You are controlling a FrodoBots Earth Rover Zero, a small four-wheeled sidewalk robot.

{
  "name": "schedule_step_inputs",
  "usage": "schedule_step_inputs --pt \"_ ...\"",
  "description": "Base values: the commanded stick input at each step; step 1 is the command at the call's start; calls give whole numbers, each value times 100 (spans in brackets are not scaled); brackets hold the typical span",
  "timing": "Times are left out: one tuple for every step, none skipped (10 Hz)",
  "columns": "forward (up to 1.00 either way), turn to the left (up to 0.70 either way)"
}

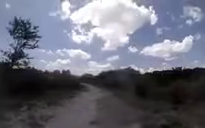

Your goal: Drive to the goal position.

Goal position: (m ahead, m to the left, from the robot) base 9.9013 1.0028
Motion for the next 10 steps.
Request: schedule_step_inputs --pt "85 0" --pt "85 0" --pt "85 0" --pt "85 0" --pt "85 0" --pt "85 0" --pt "85 0" --pt "85 0" --pt "85 0" --pt "85 0"
